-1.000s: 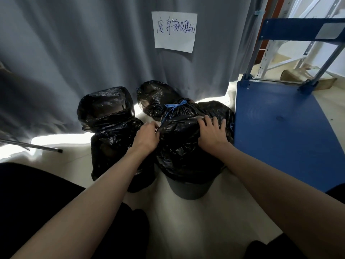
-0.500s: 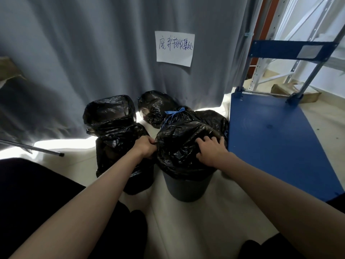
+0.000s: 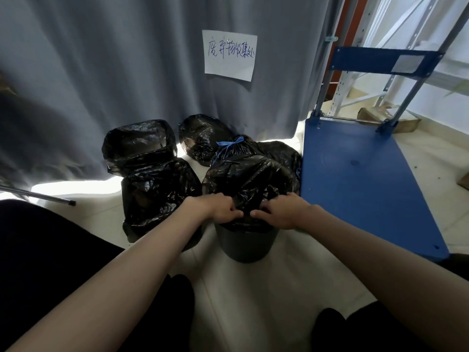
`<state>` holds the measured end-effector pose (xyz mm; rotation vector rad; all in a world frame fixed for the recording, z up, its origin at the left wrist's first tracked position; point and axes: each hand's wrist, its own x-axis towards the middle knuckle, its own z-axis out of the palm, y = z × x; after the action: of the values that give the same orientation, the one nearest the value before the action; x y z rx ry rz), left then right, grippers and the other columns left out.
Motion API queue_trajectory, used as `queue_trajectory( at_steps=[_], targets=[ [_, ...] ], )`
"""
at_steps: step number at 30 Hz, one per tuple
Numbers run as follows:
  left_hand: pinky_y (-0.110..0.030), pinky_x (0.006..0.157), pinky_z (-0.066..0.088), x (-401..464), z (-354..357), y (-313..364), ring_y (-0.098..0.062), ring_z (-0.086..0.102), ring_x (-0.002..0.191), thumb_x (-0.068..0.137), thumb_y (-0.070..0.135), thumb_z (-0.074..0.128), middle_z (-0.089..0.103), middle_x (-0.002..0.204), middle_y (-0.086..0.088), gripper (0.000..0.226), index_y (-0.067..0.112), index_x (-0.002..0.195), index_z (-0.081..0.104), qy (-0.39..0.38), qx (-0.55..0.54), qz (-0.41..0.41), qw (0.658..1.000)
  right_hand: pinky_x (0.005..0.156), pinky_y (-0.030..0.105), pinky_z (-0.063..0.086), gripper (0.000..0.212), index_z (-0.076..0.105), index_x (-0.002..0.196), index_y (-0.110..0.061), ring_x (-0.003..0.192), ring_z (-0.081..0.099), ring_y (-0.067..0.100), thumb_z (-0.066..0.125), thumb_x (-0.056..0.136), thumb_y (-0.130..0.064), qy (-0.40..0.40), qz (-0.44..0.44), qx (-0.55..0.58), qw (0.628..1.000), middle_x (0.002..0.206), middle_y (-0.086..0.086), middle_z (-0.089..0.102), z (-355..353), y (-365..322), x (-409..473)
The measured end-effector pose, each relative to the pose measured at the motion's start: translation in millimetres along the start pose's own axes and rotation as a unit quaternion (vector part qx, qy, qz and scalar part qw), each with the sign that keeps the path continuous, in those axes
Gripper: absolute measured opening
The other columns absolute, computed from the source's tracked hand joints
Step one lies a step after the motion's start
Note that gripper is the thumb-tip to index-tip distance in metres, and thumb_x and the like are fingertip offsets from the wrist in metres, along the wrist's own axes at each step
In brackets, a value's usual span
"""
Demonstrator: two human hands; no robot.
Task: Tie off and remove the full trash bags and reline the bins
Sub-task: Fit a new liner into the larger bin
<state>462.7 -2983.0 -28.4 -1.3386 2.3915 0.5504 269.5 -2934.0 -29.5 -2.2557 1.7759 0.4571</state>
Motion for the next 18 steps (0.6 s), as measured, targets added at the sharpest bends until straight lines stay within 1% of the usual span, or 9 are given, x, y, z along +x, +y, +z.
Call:
queue_trajectory(
  at_steps=[2,3,6,8,10,12,14,16,18],
  targets=[
    [-0.039,0.105,0.034,7.2,8.6,6.0,-0.032,0.047,0.129,0.099,0.059,0.022,0.052,0.139,-0.013,0.062,0.021,0.139,0.050,-0.041,0.061,-0.050,0.996,0.115,0.044,0.025,0.071,0.062,0.123,-0.014,0.121,0.054,0.025,0.015,0.099,-0.061,-0.025,0.020,-0.006,0.999,0.122,0.010,0.064,0.9,3.0,-4.0],
    [-0.040,0.107,0.031,9.8,10.4,8.9,-0.032,0.042,0.133,0.098,0.059,0.018,0.046,0.145,-0.012,0.065,0.020,0.143,0.044,-0.057,0.072,-0.063,0.994,0.116,0.043,0.023,0.070,0.064,0.118,-0.009,0.120,0.055,0.025,0.016,0.101,-0.058,-0.024,0.026,-0.008,0.999,0.119,0.011,0.065,-0.1,4.0,-4.8],
    [-0.041,0.113,0.024,18.2,8.1,16.8,-0.031,0.032,0.141,0.095,0.063,0.020,0.035,0.154,-0.010,0.070,0.021,0.150,0.032,-0.088,0.044,-0.082,0.992,0.116,0.043,0.022,0.060,0.064,0.114,-0.008,0.117,0.056,0.025,0.025,0.102,-0.052,-0.021,0.037,-0.027,0.999,0.117,0.011,0.064,-5.4,5.3,-1.3],
    [-0.039,0.111,0.027,26.4,4.6,20.9,-0.030,0.035,0.139,0.095,0.061,0.031,0.038,0.152,-0.009,0.068,0.020,0.149,0.035,-0.086,0.036,-0.070,0.993,0.115,0.043,0.025,0.051,0.061,0.118,-0.010,0.118,0.054,0.026,0.031,0.102,-0.047,-0.029,0.045,-0.044,0.998,0.121,0.011,0.062,-7.7,4.4,4.0],
    [-0.040,0.104,0.037,35.6,1.4,22.3,-0.030,0.046,0.130,0.093,0.058,0.043,0.048,0.143,-0.010,0.061,0.018,0.139,0.048,-0.042,0.070,-0.054,0.995,0.114,0.044,0.026,0.046,0.057,0.125,-0.011,0.125,0.048,0.028,0.038,0.100,-0.045,-0.012,0.056,-0.068,0.996,0.129,0.012,0.057,-6.5,3.4,10.9],
    [-0.042,0.103,0.038,45.9,-0.8,21.9,-0.031,0.044,0.129,0.092,0.055,0.050,0.045,0.141,-0.009,0.058,0.016,0.135,0.052,0.018,0.124,-0.028,0.992,0.116,0.046,0.023,0.050,0.049,0.136,-0.014,0.134,0.036,0.031,0.045,0.097,-0.045,0.039,0.057,-0.094,0.993,0.142,0.013,0.045,-4.4,3.4,19.5],
    [-0.044,0.110,0.031,57.0,-1.0,21.5,-0.032,0.032,0.137,0.091,0.058,0.050,0.032,0.150,-0.009,0.067,0.019,0.145,0.042,0.045,0.149,-0.014,0.988,0.119,0.049,0.016,0.062,0.033,0.148,-0.017,0.144,0.020,0.035,0.050,0.095,-0.046,0.075,0.055,-0.098,0.991,0.156,0.015,0.023,-2.4,5.7,28.9],
    [-0.046,0.117,0.022,66.8,-0.4,20.6,-0.032,0.019,0.145,0.089,0.062,0.050,0.016,0.160,-0.007,0.077,0.023,0.152,0.028,0.031,0.164,-0.009,0.986,0.121,0.051,0.010,0.074,0.020,0.153,-0.019,0.149,0.005,0.037,0.053,0.093,-0.047,0.084,0.054,-0.090,0.991,0.162,0.014,0.003,0.6,8.1,38.3],
    [-0.047,0.121,0.011,77.3,1.6,19.2,-0.031,0.003,0.150,0.089,0.063,0.050,-0.002,0.164,-0.005,0.085,0.025,0.156,0.016,-0.005,0.175,-0.014,0.984,0.121,0.050,0.007,0.082,0.010,0.155,-0.020,0.149,-0.002,0.036,0.055,0.092,-0.048,0.076,0.058,-0.081,0.992,0.163,0.013,-0.006,4.9,10.5,46.9]
  ],
)
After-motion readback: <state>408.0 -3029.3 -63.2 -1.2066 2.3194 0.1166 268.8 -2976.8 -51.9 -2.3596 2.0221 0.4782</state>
